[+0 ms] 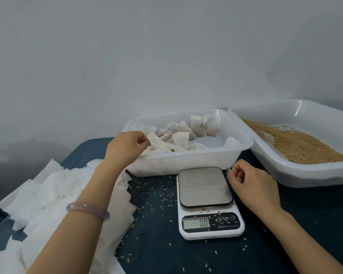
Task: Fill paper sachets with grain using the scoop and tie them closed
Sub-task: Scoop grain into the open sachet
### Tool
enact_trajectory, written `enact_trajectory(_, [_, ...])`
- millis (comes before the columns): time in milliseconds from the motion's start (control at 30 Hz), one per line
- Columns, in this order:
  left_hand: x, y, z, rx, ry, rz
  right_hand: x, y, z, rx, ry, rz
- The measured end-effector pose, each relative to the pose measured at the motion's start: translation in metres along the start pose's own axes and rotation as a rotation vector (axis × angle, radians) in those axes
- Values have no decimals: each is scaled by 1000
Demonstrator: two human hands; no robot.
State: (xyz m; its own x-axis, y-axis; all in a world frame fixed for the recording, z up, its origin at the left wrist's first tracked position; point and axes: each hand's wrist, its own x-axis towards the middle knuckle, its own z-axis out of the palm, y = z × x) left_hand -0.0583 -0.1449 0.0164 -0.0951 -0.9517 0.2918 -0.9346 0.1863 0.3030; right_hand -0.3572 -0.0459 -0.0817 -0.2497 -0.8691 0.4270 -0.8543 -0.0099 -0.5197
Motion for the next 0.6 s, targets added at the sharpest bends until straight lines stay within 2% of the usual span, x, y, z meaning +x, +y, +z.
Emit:
enact_trajectory(67, [-13, 7, -10, -33, 5, 15, 0, 0, 1, -1, -2, 4])
enact_trajectory(167, [-31, 9, -21, -85, -245, -33, 0, 1, 1, -2, 8, 9])
enact_trajectory(200, [-34, 6, -20, -16, -346, -73, 0, 1, 1, -4, 9, 10])
enact_trajectory(267, [-36, -7, -12, 295, -451, -143, 0, 1, 2, -5, 7, 11])
enact_trajectory(333, [-38, -23, -2, 582, -467, -187, 0, 1, 2, -5, 4, 7])
enact_trajectory(367, [-37, -32, 4, 639, -472, -210, 0, 1, 2, -7, 5, 4])
enact_trajectory(467, [-31, -56, 19, 590, -432, -292, 0, 1, 2, -15, 8, -3])
enact_trajectory(600, [-28, -70, 36, 427, -321, -311, 0, 1, 2, -24, 10, -6])
